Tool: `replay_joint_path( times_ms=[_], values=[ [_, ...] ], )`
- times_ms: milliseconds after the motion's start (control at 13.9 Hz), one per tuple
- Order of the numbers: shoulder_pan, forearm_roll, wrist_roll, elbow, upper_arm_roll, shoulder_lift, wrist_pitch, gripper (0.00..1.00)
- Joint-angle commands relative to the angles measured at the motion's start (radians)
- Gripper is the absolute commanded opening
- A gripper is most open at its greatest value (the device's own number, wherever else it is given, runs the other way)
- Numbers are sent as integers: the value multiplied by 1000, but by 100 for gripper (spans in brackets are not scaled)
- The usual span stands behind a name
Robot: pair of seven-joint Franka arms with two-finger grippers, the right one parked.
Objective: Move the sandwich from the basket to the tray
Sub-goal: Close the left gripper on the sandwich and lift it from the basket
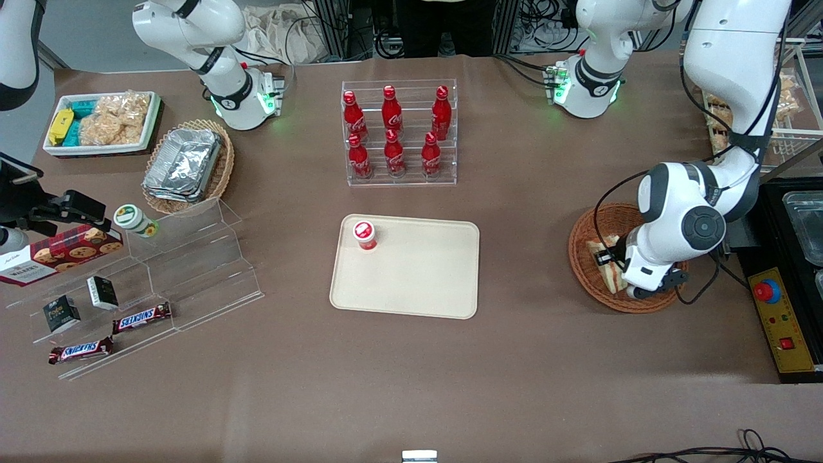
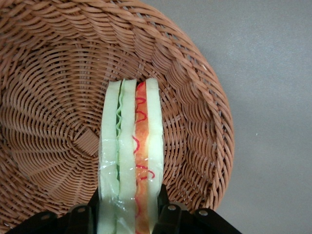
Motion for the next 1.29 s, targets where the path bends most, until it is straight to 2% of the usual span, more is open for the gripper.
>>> replay_joint_path(
  times_ms=[0,216,432,719,935,1223],
  values=[
    [6,1,8,-7,-5,-41,-9,47],
    [-6,10,11,62,-8,-93,-112,47],
    [-8,9,72,200,-36,-143,-277,48],
    [-6,-11,128,517,-83,-153,-614,48],
    [-6,-79,119,688,-153,-154,-742,48],
    [-8,-84,28,746,-330,-160,-767,50]
  ],
)
